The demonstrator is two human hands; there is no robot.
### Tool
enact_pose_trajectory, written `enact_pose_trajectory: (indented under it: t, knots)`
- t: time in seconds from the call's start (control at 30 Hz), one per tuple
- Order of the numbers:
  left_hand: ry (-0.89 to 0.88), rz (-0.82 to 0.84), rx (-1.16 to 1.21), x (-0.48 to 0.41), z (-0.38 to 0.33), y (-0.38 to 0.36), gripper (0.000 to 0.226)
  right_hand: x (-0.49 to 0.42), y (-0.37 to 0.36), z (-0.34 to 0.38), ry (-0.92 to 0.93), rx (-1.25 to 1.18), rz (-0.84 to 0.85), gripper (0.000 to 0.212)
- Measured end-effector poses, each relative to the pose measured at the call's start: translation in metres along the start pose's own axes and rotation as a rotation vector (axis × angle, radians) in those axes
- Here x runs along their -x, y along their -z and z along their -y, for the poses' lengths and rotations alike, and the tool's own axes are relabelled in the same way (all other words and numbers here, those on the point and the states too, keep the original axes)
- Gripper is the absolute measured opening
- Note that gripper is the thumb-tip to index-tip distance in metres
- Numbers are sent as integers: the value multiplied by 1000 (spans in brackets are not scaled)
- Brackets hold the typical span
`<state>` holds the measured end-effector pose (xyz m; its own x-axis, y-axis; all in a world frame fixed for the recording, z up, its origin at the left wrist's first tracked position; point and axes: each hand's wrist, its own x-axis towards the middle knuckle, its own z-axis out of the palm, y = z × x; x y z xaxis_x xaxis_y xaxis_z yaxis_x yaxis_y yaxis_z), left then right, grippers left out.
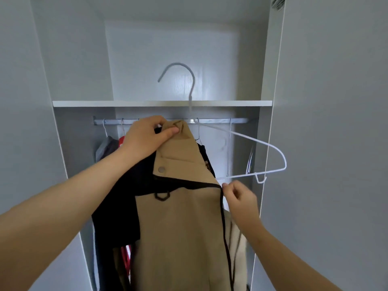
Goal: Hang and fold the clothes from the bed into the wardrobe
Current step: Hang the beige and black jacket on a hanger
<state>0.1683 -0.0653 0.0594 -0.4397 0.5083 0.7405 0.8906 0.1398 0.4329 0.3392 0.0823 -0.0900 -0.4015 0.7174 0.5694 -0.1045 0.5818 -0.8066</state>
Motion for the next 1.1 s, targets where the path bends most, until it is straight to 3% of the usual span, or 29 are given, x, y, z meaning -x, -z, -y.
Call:
enact_pose_trajectory:
  t: [0.1, 0.17, 0.27, 0.43, 0.5, 0.67, 0.8, 1.0, 1.1]
  knots:
    - [-28, -20, 87, -5, -4, 16, 13, -1, 0, -14, -214, -12, 188, 16]
    - [-61, 17, 160, -5, -8, 24, 16, -2, -4, -15, -260, -5, 348, 36]
    - [-100, 115, 188, -3, -10, 32, 24, -3, -20, 0, -303, -260, 496, 64]
    - [-80, 234, 142, 4, -1, 36, 35, -8, -43, 14, -50, -279, 693, 51]
    - [-65, 242, 151, 8, 5, 37, 34, -7, -44, 18, -80, -281, 757, 52]
    - [2, 186, 232, 11, 18, 46, 25, -6, -58, 15, -92, 24, 777, 19]
    - [49, 123, 319, 13, 25, 52, 25, 7, -56, 7, -195, -37, 857, 38]
    - [94, 62, 346, 9, 34, 57, 19, 12, -41, -7, -336, 324, 1196, 7]
    - [115, 122, 328, 10, 42, 59, 22, 6, -36, -14, -330, 323, 1101, 20]
